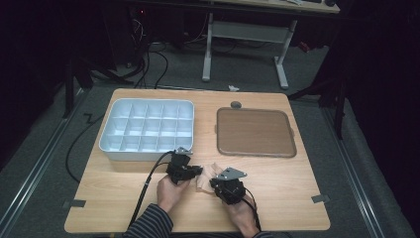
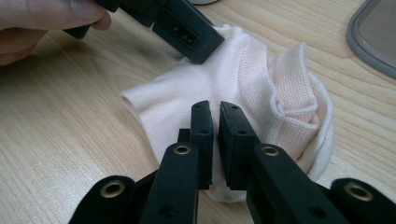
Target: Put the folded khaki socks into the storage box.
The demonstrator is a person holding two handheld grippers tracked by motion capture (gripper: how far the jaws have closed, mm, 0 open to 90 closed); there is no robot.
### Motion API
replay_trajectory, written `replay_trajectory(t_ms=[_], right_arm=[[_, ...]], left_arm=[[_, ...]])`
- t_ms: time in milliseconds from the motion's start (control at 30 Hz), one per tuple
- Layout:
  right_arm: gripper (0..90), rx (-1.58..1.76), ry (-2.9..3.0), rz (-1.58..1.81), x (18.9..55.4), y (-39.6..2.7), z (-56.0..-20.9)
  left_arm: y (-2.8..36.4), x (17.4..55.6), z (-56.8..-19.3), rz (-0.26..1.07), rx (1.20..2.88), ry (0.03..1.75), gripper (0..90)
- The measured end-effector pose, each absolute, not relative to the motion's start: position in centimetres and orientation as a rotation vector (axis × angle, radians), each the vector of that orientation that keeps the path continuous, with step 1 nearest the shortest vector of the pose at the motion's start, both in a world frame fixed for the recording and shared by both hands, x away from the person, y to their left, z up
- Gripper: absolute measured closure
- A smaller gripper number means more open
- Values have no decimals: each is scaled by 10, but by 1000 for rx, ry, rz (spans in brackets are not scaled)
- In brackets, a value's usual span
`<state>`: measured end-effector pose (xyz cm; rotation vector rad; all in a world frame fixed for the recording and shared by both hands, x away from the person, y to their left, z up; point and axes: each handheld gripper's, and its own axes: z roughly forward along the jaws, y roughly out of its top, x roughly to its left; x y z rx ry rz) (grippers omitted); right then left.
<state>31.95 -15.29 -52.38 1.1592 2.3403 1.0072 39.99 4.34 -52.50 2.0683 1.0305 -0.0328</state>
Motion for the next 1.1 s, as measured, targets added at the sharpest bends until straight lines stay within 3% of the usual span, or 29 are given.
replay_trajectory(t_ms=[833,1100], right_arm=[[832,1126,2389,1094,314,-138,-518],[881,1184,2326,1085,328,-138,-506]], left_arm=[[73,379,-502,-78,1996,978,876],[77,378,-500,-83,2002,976,877]])
